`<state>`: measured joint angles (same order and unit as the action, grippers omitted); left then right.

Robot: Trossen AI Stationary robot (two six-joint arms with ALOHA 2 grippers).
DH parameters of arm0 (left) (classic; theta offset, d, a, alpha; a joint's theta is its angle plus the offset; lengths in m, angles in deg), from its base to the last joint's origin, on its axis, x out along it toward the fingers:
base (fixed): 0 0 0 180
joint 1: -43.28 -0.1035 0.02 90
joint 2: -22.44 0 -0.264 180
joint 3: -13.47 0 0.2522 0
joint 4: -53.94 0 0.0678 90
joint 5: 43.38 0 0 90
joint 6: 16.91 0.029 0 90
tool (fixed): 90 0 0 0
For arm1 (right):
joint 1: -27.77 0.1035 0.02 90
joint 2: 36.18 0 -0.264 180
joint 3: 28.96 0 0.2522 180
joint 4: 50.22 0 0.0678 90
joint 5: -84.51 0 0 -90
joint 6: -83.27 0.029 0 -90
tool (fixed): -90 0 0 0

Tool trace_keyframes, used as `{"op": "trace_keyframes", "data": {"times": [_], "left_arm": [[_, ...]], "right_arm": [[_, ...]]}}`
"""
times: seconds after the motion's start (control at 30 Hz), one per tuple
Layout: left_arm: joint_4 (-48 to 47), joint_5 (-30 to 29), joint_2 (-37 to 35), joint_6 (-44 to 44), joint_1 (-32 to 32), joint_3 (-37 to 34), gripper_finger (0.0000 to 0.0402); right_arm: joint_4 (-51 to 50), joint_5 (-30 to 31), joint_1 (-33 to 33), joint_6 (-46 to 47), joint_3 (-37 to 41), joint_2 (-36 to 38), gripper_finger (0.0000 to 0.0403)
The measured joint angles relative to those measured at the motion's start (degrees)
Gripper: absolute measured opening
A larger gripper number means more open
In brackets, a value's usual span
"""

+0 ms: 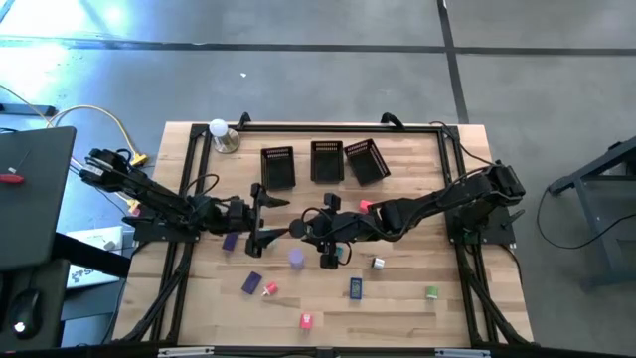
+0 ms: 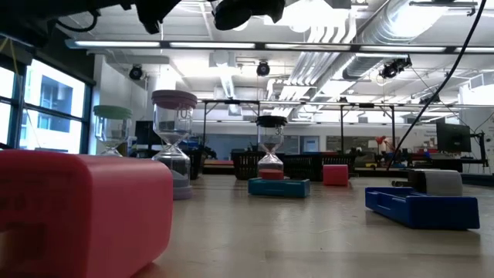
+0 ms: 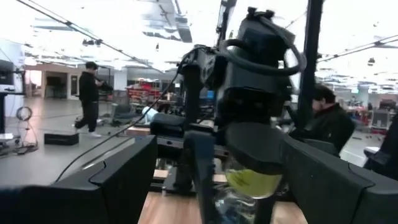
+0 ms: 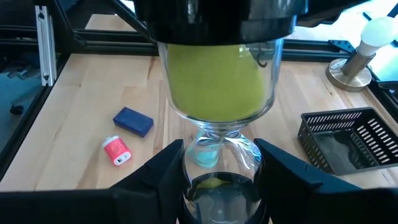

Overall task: Pick & Place Office items
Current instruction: Put the light green hourglass into the left black bin

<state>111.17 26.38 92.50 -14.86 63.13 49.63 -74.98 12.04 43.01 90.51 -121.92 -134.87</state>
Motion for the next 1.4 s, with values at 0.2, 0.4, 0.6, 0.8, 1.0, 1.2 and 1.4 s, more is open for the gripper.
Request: {"op": "trace_keyframes", "data": {"times": [0.2,0.4,0.6,0.8,1.0,1.2,1.4], "left_arm": [[0.2,0.1,0.0,3.5,0.8,0.0,0.0328],[0.2,1.6,0.9,10.0,0.8,0.1,0.0328],[0.1,3.1,4.5,11.2,0.8,2.2,0.0328],[0.1,2.1,7.1,15.0,0.8,5.4,0.0328],[0.2,2.1,9.3,14.6,0.1,7.4,0.0328],[0.1,2.1,10.4,13.8,-1.2,8.5,0.0328],[0.3,3.5,10.3,12.9,-0.8,8.5,0.0317]], "right_arm": [[0.0,0.0,0.0,0.0,0.0,0.0,0.0159],[0.1,0.5,0.0,0.0,0.0,0.0,0.0173],[0.1,0.4,-0.8,0.0,0.0,0.0,0.0158],[0.2,0.3,-1.4,0.0,0.0,0.0,0.0175],[0.4,0.2,-1.4,0.0,0.0,0.0,0.0158],[0.6,-1.0,-1.4,0.0,0.0,0.0,0.017],[0.6,-1.1,-1.4,0.0,0.0,0.0,0.0167]]}}
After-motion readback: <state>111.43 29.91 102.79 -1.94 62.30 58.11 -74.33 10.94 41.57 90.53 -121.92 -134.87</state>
